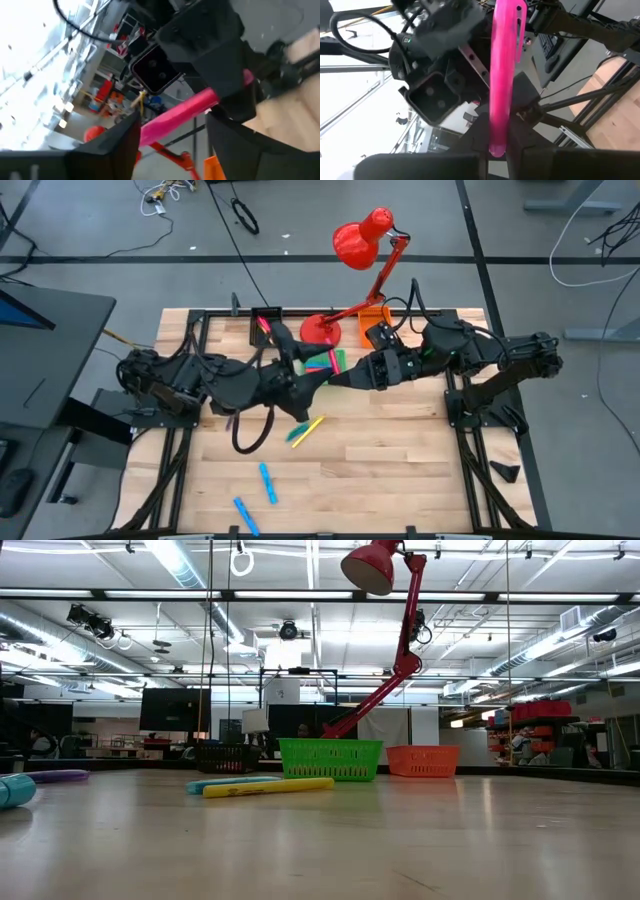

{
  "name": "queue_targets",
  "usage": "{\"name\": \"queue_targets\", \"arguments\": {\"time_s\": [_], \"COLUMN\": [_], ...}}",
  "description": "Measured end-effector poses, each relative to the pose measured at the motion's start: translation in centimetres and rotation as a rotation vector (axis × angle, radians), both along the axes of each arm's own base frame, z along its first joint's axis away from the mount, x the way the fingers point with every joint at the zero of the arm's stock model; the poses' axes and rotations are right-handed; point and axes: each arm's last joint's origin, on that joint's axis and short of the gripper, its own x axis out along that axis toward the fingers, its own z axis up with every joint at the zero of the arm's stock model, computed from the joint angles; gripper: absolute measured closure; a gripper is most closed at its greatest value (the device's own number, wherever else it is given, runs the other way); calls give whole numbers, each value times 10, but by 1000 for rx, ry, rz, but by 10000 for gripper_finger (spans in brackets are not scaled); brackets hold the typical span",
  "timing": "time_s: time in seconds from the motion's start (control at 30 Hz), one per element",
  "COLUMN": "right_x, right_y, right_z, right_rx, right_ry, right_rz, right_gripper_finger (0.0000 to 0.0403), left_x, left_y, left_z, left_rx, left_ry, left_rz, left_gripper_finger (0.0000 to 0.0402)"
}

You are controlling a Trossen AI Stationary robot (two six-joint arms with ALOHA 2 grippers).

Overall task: Pick & Place Markers
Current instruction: Put the small pink highlighter into the orange basket

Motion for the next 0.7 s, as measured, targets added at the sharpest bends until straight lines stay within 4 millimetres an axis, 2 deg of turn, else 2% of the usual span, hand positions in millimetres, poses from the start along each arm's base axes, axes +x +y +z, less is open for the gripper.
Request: {"name": "queue_targets", "arguments": {"time_s": [0.2,0.5,0.7], "right_x": [0,-1,-8], "right_y": [-3,-5,-7], "right_z": [2,5,13], "right_rx": [6,0,-120], "right_ry": [-24,-48,-122], "right_rz": [-29,-28,-42], "right_gripper_finger": [378,378,381], "left_x": [-6,-12,-19], "left_y": [-1,-1,6], "left_z": [-2,-10,-20], "left_rx": [-105,-82,-279], "left_ry": [-11,27,11], "left_rz": [3,157,224], "left_gripper_finger": [126,118,118]}}
